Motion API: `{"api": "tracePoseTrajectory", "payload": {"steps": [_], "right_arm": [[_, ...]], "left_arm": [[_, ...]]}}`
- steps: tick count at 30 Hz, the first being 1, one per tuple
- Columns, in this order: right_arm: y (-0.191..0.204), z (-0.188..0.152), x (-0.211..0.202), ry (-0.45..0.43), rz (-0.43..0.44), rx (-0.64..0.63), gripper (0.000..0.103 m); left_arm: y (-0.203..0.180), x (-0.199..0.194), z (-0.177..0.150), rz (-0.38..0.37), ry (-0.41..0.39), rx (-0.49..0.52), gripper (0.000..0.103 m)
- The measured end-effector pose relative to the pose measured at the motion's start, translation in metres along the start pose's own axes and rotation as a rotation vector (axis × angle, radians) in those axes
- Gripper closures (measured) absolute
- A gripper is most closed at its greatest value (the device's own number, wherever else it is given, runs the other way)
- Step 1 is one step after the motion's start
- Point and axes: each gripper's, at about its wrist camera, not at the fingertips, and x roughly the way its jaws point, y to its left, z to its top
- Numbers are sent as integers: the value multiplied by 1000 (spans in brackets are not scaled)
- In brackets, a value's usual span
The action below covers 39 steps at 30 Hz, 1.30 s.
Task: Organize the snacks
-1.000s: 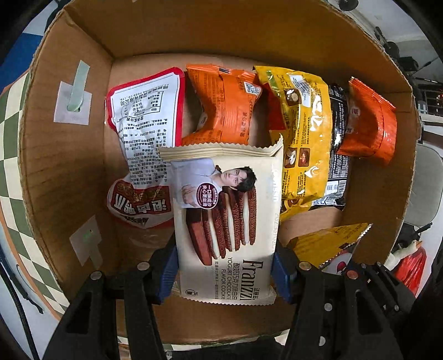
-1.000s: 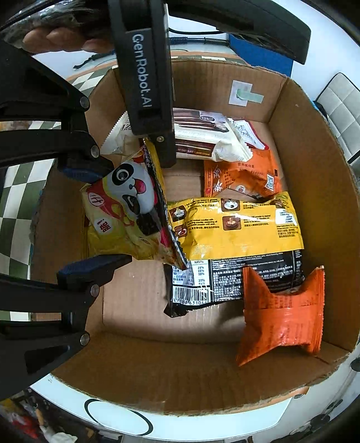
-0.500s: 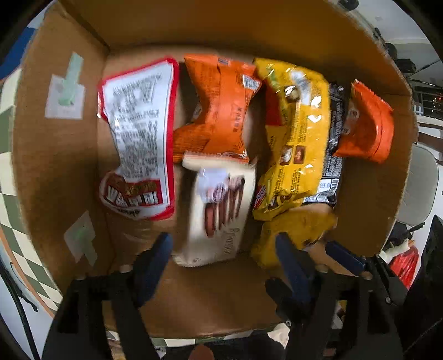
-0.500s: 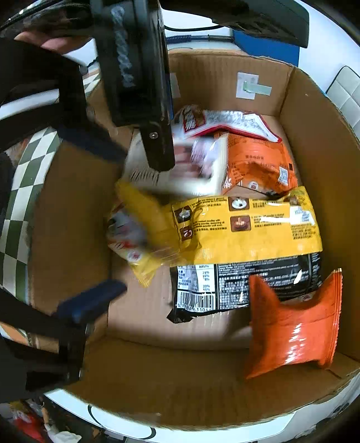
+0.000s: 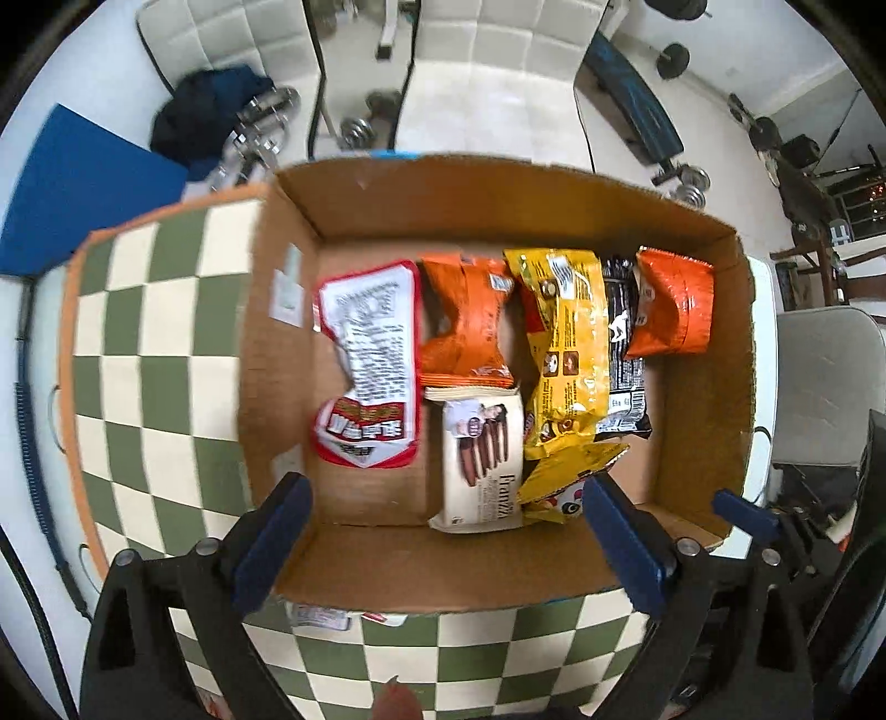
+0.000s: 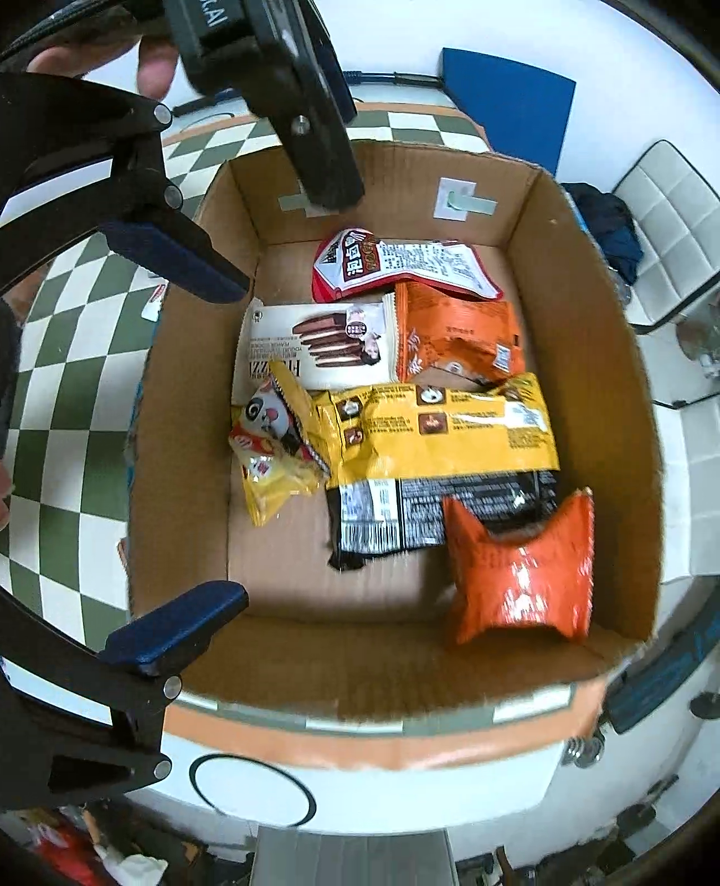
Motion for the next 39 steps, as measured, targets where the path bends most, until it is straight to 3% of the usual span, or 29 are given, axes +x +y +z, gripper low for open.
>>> {"api": "tracePoseTrajectory", "payload": {"steps": [8, 14, 18, 23, 28, 31, 39], "right_arm": [[-8, -29, -40, -104, -15, -2, 0], [-9, -60, -71, -210, -39, -36, 0], [-15, -84, -87, -258, 1, -40, 0], [-31, -120, -98, -293, 39, -13, 0], [-53, -152, -83, -261, 66, 21, 0], [-69, -163, -59, -206, 62, 42, 0], [-104, -158, 14, -126, 15, 92, 0]], "left_arm": [[-5, -30, -33, 53, -122, 10, 3], [-8, -59, -72, 105, -271, 6, 3], [-7, -78, -105, 114, -371, -20, 3], [-4, -82, -144, 136, -428, -35, 3], [-1, -52, -178, 179, -381, -24, 3], [4, -20, -189, 190, -307, -26, 6], [24, 67, -194, 240, -148, -27, 9]]}}
